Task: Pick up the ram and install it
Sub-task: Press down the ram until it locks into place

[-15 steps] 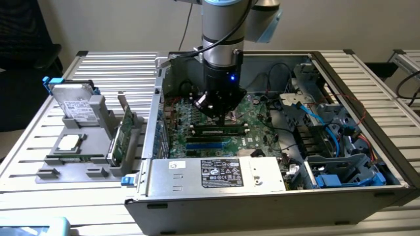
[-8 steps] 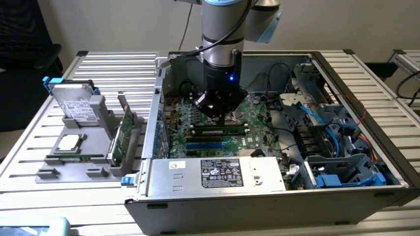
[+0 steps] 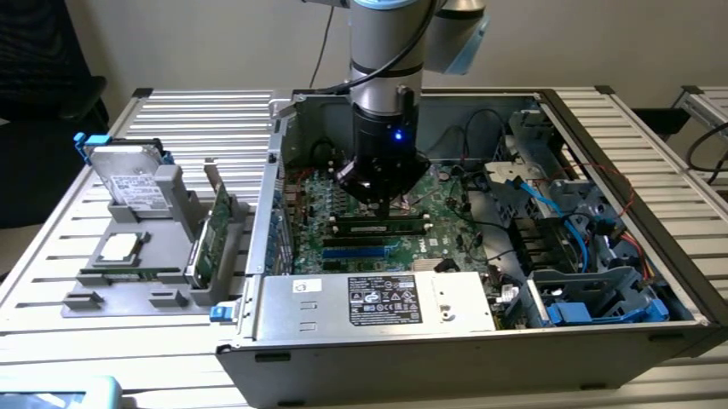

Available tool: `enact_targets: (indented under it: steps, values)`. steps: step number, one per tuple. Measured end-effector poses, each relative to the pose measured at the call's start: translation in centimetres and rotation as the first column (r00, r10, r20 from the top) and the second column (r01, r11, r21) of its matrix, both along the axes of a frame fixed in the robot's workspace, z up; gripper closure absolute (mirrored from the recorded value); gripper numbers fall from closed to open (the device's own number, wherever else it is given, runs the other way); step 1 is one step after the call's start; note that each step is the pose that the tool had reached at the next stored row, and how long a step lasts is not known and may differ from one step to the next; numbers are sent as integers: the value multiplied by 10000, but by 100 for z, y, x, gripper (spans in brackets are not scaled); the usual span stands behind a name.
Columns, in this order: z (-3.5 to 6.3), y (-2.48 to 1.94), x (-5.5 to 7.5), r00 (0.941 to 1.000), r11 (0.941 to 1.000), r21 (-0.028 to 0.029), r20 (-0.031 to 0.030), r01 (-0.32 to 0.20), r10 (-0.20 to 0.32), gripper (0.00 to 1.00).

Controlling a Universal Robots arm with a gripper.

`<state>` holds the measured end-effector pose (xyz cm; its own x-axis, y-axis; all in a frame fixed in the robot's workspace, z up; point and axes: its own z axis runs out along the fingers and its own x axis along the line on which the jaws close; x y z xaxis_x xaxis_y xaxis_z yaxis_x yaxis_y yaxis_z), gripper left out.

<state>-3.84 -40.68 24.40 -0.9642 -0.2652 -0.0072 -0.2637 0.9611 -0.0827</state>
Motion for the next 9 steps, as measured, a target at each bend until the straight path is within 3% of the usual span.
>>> enact_targets:
  steps: [9]
  values:
    - [0,0,0,9945,9945,5,94,1048,-1048,89]
